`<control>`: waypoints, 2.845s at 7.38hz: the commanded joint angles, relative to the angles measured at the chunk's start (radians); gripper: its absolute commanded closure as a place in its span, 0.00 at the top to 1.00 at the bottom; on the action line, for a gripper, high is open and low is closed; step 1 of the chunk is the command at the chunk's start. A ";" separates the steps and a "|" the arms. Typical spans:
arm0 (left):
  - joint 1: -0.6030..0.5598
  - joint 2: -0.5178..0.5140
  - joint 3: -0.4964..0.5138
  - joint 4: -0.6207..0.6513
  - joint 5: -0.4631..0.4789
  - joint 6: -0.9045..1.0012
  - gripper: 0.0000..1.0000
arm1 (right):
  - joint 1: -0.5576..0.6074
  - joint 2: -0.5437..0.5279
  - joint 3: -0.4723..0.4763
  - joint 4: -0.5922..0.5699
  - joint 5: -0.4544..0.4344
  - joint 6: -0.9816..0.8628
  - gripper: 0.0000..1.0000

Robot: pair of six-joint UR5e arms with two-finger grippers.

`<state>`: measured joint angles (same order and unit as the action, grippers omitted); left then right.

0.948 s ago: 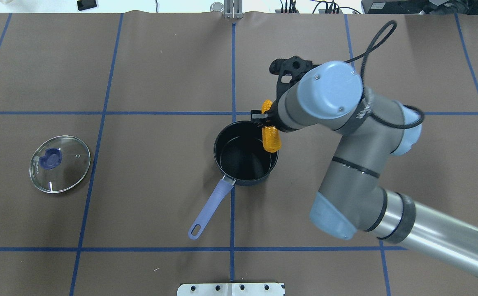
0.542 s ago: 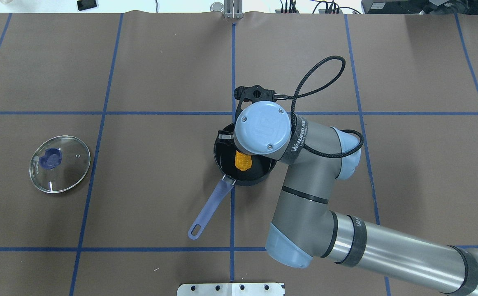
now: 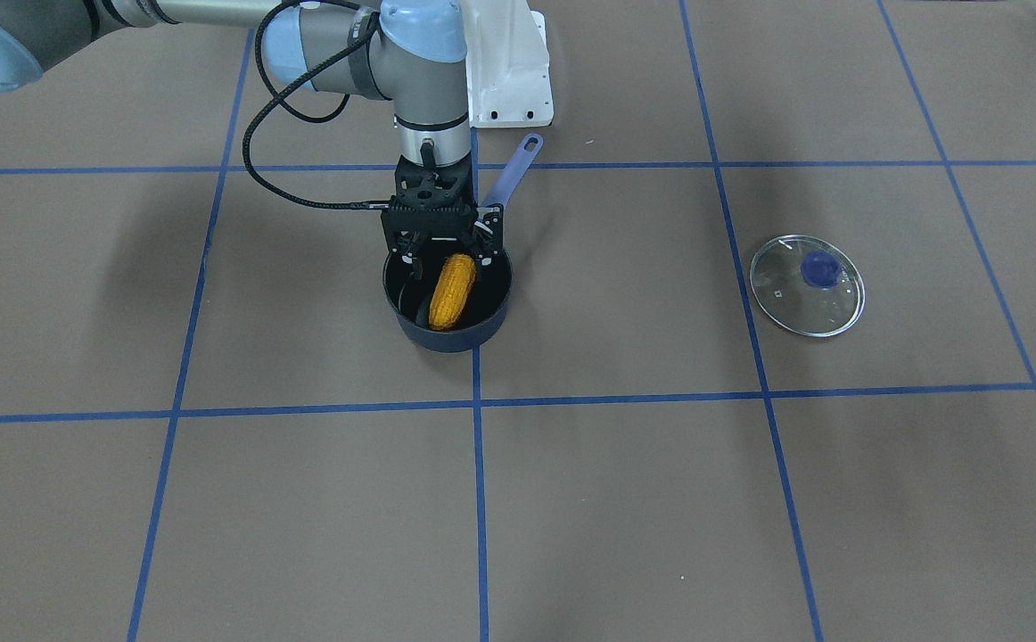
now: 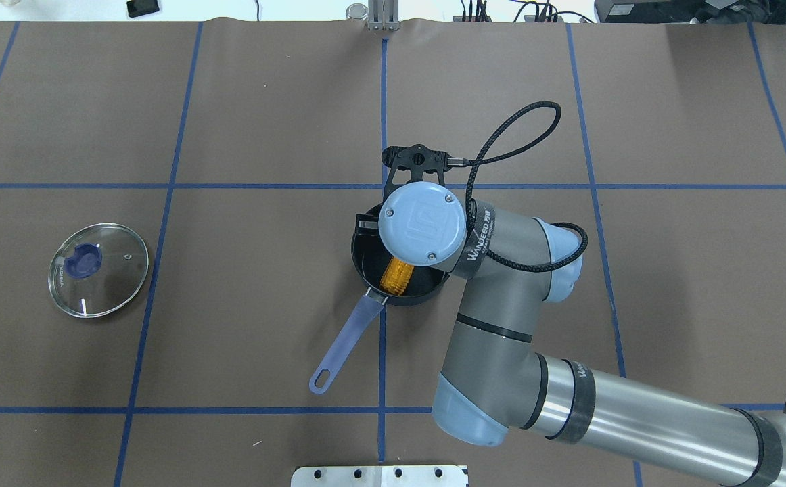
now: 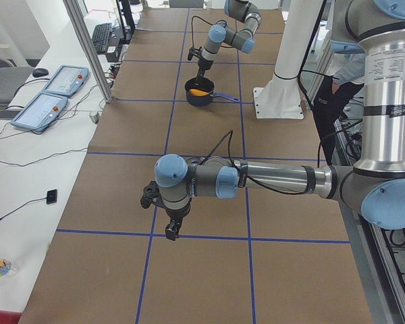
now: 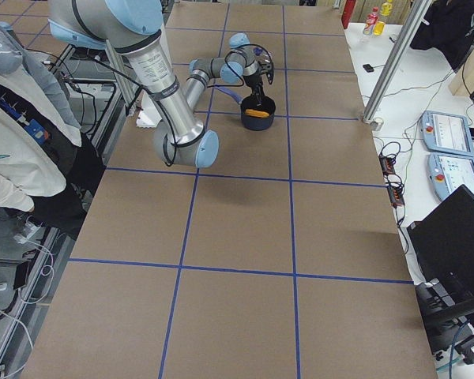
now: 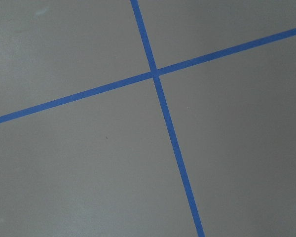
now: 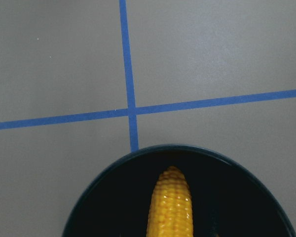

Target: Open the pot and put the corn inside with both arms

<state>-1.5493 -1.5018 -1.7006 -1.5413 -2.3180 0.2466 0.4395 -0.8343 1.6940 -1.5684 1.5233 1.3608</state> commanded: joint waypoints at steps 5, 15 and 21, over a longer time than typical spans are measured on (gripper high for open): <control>-0.021 0.015 0.012 -0.002 0.000 -0.250 0.98 | 0.501 -0.225 0.067 0.011 0.476 -0.680 1.00; -0.021 0.032 -0.018 -0.002 -0.052 -0.248 0.98 | 1.116 -0.856 0.033 0.022 0.764 -1.454 1.00; -0.020 0.058 -0.019 -0.003 -0.052 -0.248 0.98 | 1.128 -0.867 0.018 0.073 0.759 -1.448 1.00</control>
<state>-1.5693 -1.4452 -1.7191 -1.5446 -2.3700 -0.0015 1.5677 -1.7012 1.7137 -1.4963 2.2827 -0.0881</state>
